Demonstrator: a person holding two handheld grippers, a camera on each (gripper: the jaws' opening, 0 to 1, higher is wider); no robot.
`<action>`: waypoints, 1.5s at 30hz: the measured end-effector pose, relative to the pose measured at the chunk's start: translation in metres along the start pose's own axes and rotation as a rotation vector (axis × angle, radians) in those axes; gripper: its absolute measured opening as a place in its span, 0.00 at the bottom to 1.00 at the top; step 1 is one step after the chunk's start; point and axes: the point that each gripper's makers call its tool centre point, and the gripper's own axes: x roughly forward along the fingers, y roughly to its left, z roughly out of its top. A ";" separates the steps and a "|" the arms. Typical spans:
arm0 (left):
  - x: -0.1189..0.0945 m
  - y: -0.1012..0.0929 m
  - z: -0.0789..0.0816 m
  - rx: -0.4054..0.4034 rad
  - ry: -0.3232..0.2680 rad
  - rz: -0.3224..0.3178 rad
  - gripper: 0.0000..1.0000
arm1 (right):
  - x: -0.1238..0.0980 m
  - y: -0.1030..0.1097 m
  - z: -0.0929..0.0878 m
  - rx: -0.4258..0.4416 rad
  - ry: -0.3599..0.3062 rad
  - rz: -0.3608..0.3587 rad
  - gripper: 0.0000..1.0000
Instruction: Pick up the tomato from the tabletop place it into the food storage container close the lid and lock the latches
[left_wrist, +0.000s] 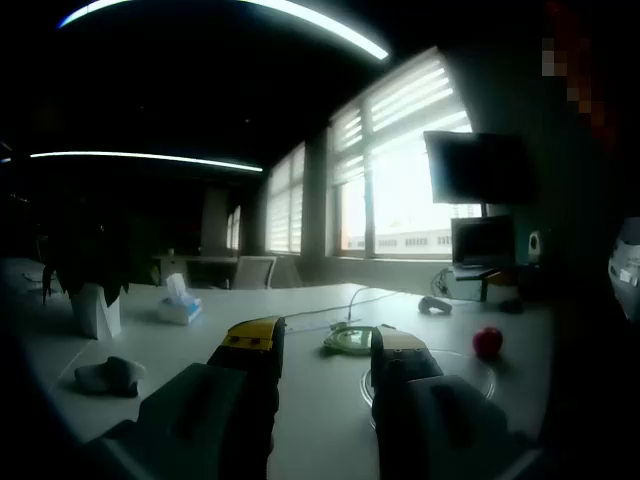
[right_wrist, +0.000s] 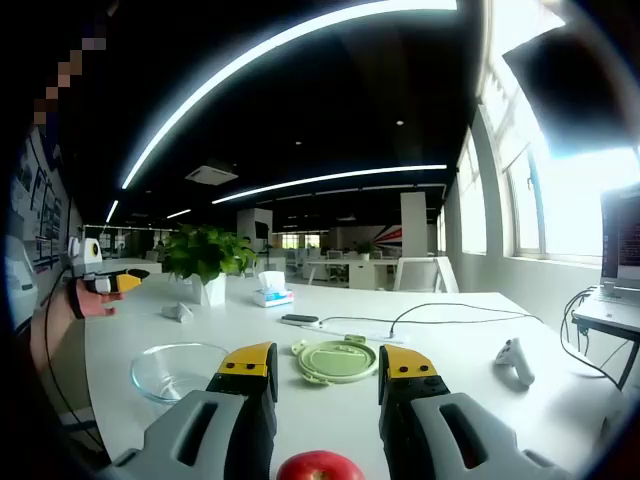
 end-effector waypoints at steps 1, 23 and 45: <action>0.000 0.000 0.000 0.002 0.001 0.000 0.31 | 0.000 0.000 0.000 0.000 0.000 0.000 0.35; 0.000 0.001 -0.001 -0.001 0.001 0.001 0.31 | 0.001 0.000 0.000 0.001 -0.001 0.000 0.35; 0.000 -0.006 0.000 -0.004 -0.009 -0.020 0.31 | -0.002 -0.001 -0.002 0.005 0.002 0.000 0.35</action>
